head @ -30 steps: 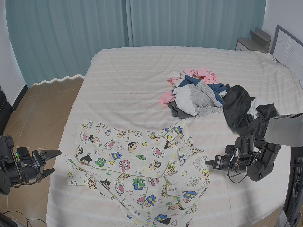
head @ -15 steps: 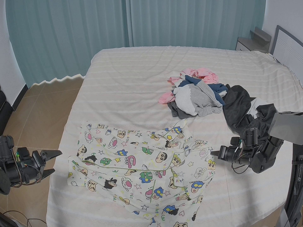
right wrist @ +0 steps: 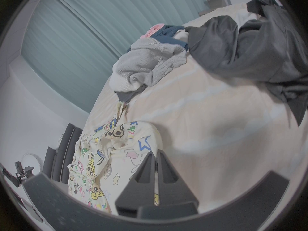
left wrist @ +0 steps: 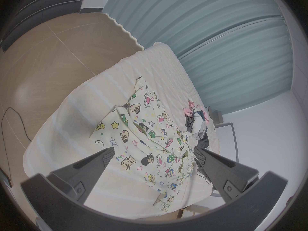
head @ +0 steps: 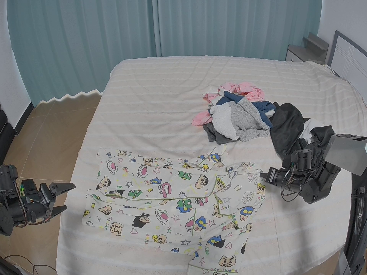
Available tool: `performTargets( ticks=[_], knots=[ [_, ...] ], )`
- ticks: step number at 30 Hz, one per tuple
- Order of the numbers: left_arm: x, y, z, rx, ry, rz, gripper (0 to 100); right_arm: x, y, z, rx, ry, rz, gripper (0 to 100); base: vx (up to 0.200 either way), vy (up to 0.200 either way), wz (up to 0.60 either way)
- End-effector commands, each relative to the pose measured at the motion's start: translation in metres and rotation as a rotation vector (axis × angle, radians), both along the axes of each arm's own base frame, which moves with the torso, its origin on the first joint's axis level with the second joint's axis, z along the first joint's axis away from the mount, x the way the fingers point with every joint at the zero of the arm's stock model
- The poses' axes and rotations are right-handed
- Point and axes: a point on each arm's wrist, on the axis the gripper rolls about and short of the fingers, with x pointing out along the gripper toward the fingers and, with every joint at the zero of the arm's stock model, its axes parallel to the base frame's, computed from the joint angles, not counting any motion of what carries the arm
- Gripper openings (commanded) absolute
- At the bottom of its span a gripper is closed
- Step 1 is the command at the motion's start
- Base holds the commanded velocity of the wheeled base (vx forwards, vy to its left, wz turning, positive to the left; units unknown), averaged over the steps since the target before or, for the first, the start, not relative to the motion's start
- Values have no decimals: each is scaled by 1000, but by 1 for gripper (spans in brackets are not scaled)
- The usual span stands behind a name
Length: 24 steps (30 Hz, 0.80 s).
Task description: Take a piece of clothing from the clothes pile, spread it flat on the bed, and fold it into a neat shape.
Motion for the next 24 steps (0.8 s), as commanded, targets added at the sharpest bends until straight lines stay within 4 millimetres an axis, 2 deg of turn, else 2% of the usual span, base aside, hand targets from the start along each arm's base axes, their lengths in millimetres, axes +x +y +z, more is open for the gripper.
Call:
performTargets(
  ticks=[1,11,12,15,16,20,22,24],
  knots=[
    [1,0,-3,1,14,-4,100,7,-4,3,-4,-25,-28,0,0,0,0],
    [0,-1,-8,11,31,-23,100,13,-7,11,11,-52,-64,0,0,0,0],
    [-1,-1,-9,10,36,-23,100,13,-7,11,9,-51,-68,100,0,0,0],
    [0,-2,-11,7,43,-28,100,8,-5,9,8,-35,-62,100,0,0,0],
    [1,-4,-11,6,47,-38,100,0,-1,10,12,-18,-54,100,0,0,0],
    [3,-5,-13,2,56,-51,100,-19,12,22,74,20,-50,100,0,0,0],
    [6,-5,-16,-5,74,-55,100,-32,23,36,136,39,-54,100,0,0,0],
    [8,-7,-19,-9,91,-64,100,-48,34,41,153,66,-29,100,0,0,0]
  ],
)
